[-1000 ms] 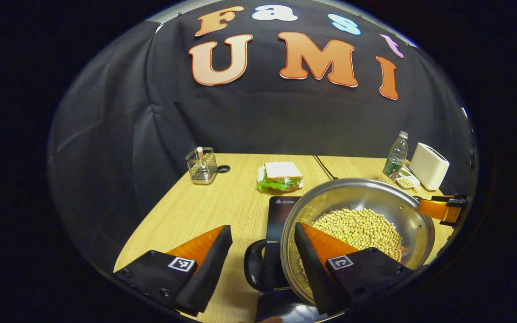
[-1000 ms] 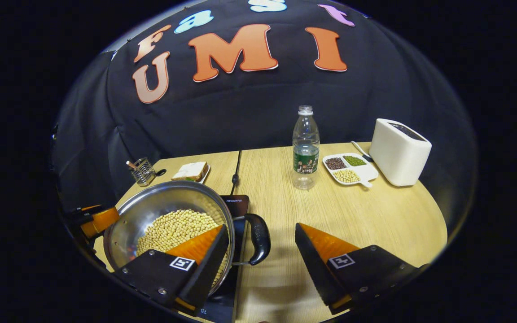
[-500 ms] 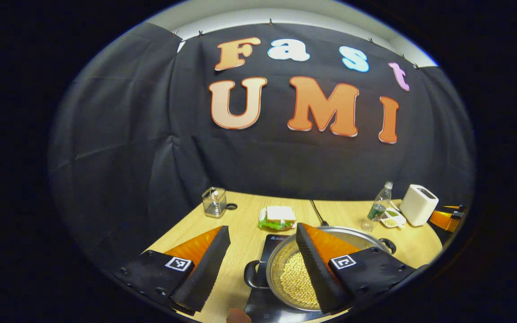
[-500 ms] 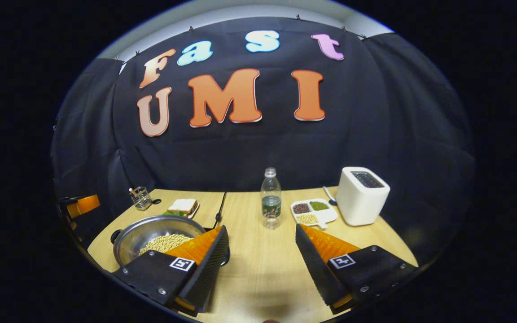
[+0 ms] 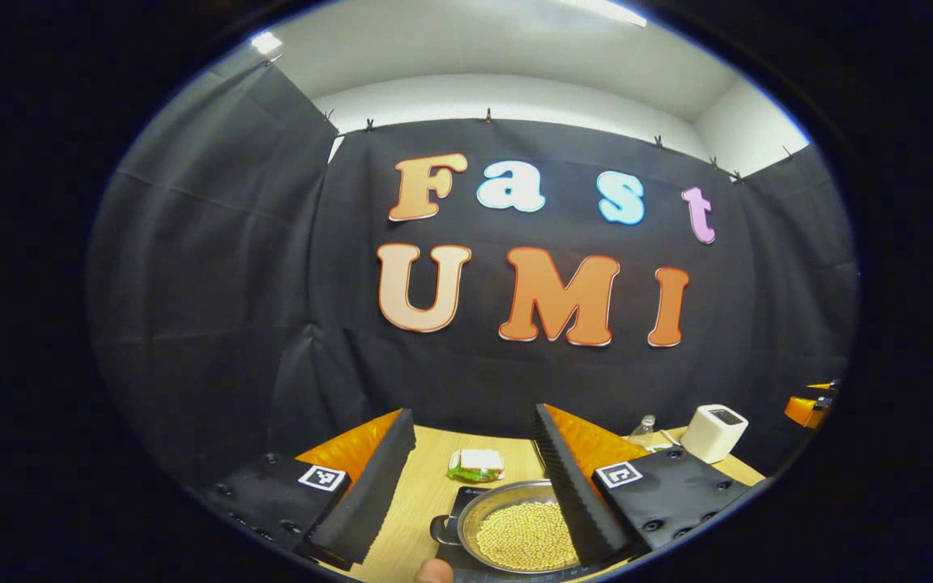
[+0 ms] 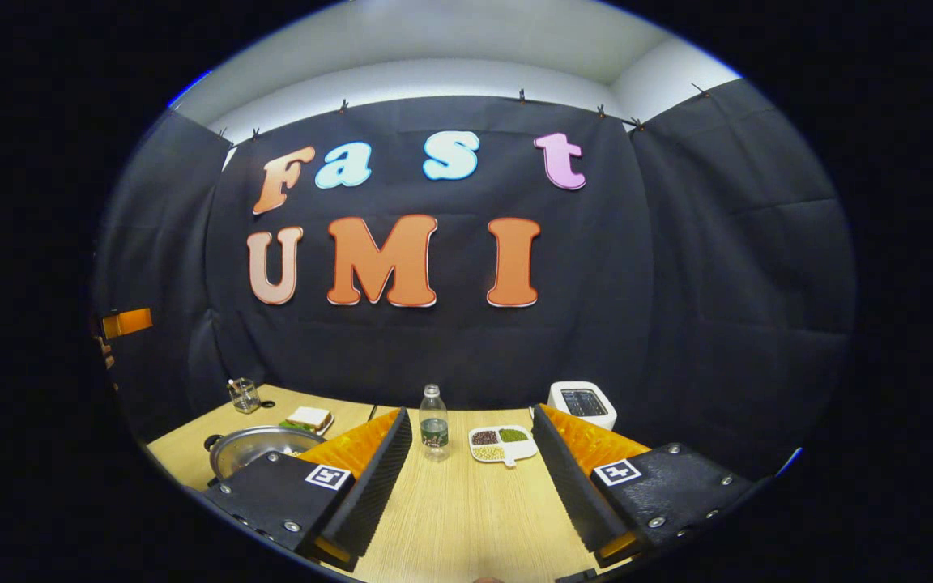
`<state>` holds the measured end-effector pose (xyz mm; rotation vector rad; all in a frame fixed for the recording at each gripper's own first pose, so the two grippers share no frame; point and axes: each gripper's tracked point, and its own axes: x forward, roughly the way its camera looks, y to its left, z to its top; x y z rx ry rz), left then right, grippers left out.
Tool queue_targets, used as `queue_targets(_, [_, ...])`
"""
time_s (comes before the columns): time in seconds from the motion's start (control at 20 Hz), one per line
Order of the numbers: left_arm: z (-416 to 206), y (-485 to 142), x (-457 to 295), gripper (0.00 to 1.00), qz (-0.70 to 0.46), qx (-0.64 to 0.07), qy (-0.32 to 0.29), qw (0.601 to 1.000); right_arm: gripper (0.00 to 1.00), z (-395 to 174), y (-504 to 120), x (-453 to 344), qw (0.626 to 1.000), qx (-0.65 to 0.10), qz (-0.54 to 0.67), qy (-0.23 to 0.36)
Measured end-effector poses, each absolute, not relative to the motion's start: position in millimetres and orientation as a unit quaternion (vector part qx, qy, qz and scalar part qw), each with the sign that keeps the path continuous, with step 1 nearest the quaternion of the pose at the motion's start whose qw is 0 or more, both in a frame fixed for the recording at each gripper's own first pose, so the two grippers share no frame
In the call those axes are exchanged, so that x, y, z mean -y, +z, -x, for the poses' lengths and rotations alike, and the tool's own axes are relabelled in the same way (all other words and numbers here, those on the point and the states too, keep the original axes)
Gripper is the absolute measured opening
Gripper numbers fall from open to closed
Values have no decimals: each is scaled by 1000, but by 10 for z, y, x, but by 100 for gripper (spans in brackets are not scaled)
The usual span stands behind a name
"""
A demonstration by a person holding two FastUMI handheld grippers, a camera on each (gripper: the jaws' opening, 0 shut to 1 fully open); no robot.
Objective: First push the handle of the pot to place it horizontally, then grasp the pot with both hands and set it on the induction cooktop.
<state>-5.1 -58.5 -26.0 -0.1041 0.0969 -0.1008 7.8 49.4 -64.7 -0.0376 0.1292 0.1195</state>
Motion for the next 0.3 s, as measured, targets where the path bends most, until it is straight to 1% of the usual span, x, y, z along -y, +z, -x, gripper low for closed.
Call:
queue_targets(0.25, [272,281,176,99,32,0,-12,999,93,84,-227,-118,998,-40,20,41])
queue_targets(0.3, [317,332,153,96,31,5,-10,999,94,114,-140,-76,998,-34,19,39])
